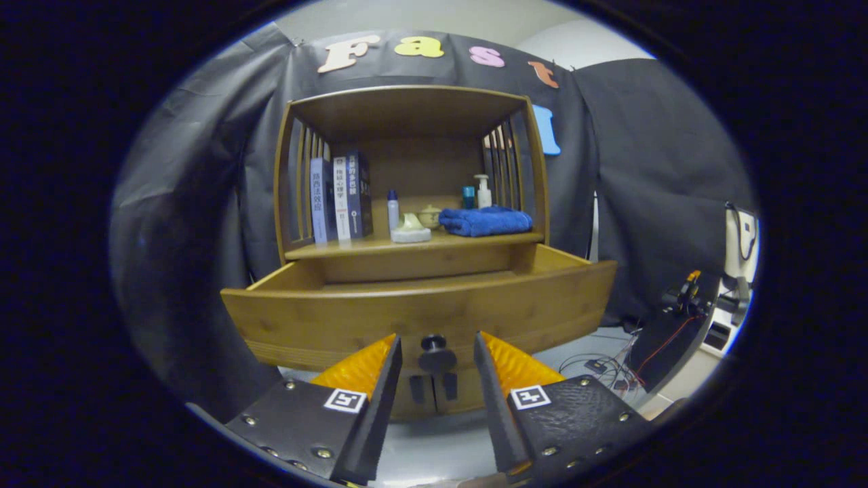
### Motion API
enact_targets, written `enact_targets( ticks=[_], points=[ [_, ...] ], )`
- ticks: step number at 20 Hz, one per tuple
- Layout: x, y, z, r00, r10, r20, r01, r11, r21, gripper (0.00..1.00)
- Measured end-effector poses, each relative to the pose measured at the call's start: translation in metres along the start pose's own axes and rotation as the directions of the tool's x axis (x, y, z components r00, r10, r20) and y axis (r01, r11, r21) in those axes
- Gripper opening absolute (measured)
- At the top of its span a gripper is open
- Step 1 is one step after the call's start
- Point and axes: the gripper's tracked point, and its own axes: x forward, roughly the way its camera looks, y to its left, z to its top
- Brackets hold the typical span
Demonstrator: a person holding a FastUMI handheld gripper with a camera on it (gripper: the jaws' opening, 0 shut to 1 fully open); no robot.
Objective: Pull open the drawer, take out the items inside it, and place them on the countertop above the cabinet.
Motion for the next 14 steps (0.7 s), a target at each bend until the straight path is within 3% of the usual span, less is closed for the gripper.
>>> enact_targets(
  ticks=[5,14],
  points=[
    [0.01,0.01,-0.02,0.998,0.046,-0.031,-0.046,0.999,0.011,0.93],
    [0.039,0.029,-0.039,0.991,0.098,-0.09,-0.099,0.995,-0.002,0.93]
  ],
)
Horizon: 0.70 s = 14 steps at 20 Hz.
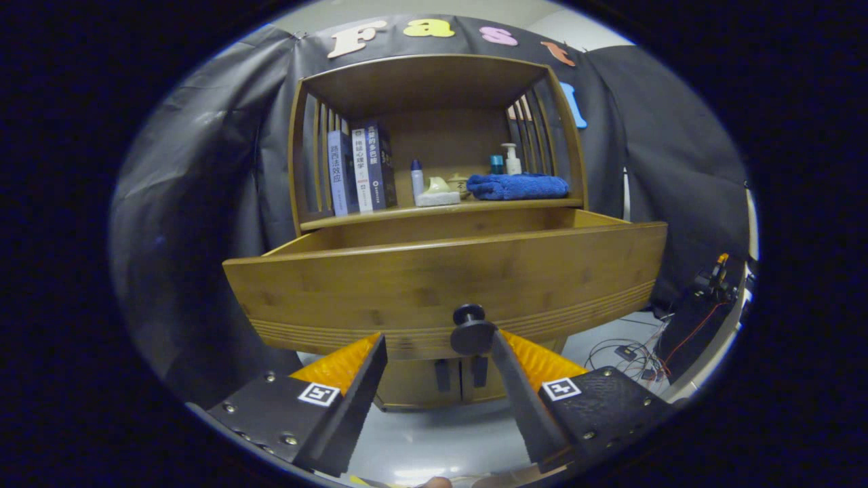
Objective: Pull open the drawer, take out the items inside it, and place them on the countertop above the cabinet.
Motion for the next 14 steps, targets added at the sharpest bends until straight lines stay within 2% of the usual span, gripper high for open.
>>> enact_targets(
  ticks=[4,11,14],
  points=[
    [0.001,-0.004,0.004,0.999,-0.027,0.022,0.027,0.999,0.019,0.9],
    [0.014,-0.013,0.005,0.993,-0.119,-0.011,0.119,0.992,-0.044,0.92],
    [0.02,-0.018,0.008,0.99,-0.137,-0.023,0.136,0.989,-0.051,0.92]
  ],
)
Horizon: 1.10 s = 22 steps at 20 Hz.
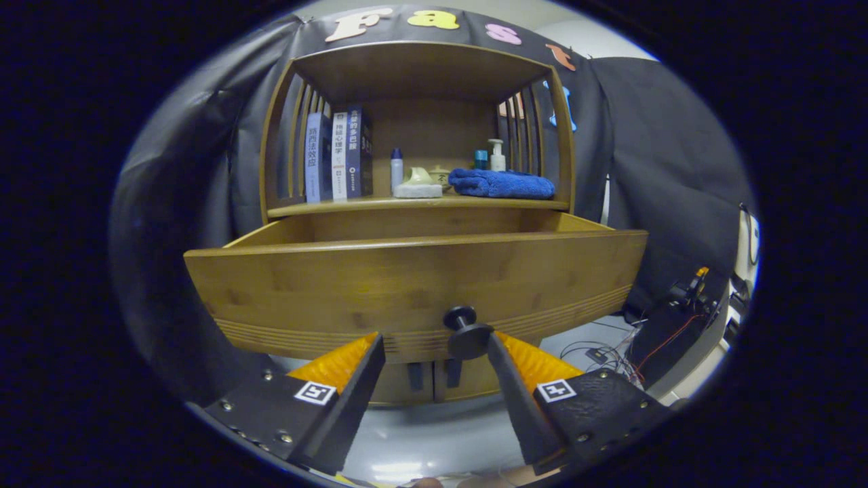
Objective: Pull open the drawer, take out the items inside it, and place them on the countertop above the cabinet.
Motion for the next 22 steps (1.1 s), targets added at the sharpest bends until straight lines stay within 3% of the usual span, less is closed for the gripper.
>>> enact_targets(
  ticks=[15,19,22],
  points=[
    [0.007,-0.006,0.011,1.0,-0.015,0.003,0.014,1.0,0.017,0.92],
    [0.032,0.014,0.008,0.993,0.093,-0.067,-0.1,0.99,-0.103,0.96],
    [0.038,0.011,0.009,0.99,0.122,-0.068,-0.127,0.989,-0.072,0.98]
  ],
)
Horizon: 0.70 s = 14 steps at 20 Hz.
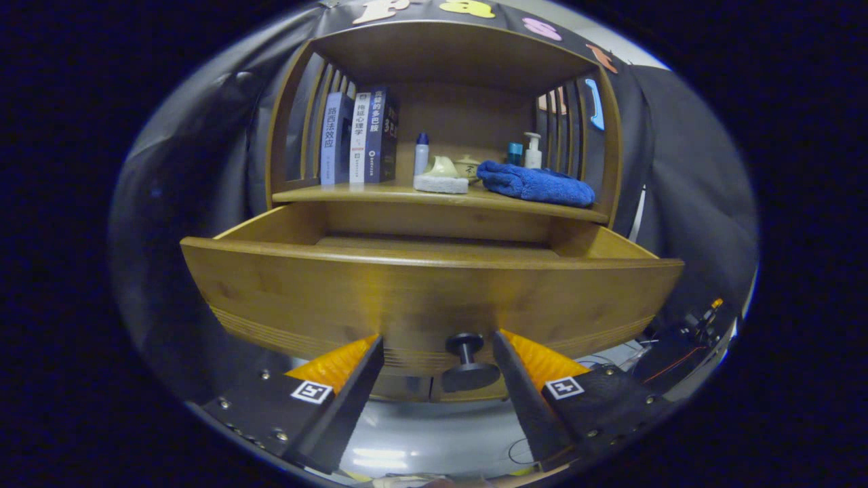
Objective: Pull open the drawer, take out the items inside it, and place them on the countertop above the cabinet.
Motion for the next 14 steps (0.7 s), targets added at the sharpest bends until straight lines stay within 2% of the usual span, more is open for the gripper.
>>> enact_targets(
  ticks=[4,6,7,14],
  points=[
    [0.012,0.001,0.006,1.0,0.006,0.0,-0.006,1.0,0.009,0.98],
    [0.02,0.007,0.015,0.999,-0.007,0.039,0.005,0.999,0.048,0.99],
    [0.024,0.011,0.01,1.0,-0.005,0.013,0.004,0.999,0.051,0.99],
    [0.058,0.01,0.024,1.0,0.003,0.029,-0.005,0.997,0.074,0.99]
  ],
)
